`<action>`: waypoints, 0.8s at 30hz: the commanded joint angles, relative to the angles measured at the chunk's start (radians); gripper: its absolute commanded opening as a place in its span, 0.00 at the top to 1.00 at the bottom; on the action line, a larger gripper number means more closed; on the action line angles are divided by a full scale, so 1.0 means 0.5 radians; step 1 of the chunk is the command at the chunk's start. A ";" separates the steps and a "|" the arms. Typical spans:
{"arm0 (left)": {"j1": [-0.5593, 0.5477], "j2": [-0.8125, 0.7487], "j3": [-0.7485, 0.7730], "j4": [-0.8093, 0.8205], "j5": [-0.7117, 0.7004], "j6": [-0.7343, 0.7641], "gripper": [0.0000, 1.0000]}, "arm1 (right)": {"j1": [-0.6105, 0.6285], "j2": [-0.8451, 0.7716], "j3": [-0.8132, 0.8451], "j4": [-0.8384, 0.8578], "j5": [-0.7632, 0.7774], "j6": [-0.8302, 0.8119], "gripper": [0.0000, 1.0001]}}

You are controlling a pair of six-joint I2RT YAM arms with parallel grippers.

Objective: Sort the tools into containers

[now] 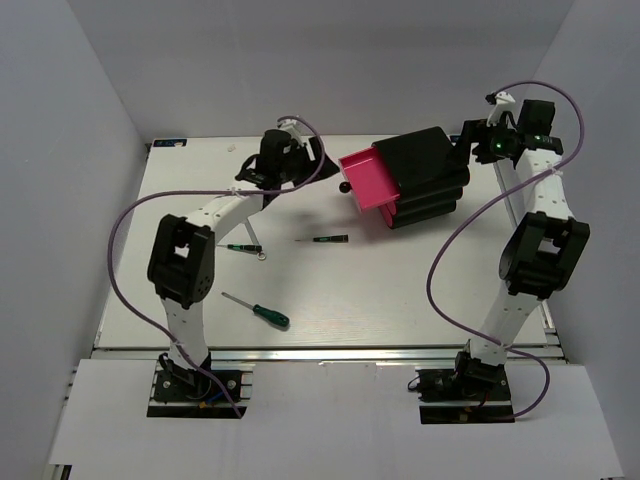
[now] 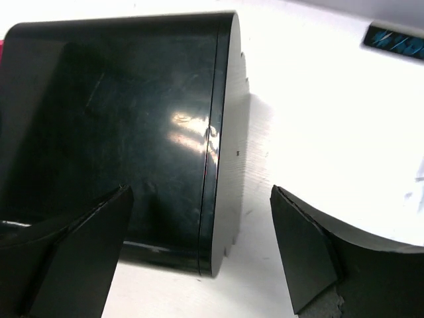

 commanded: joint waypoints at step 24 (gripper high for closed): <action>0.262 -1.744 -1.191 -1.335 -1.019 -0.727 0.19 | 1.847 0.151 0.267 -0.600 0.358 -0.908 0.19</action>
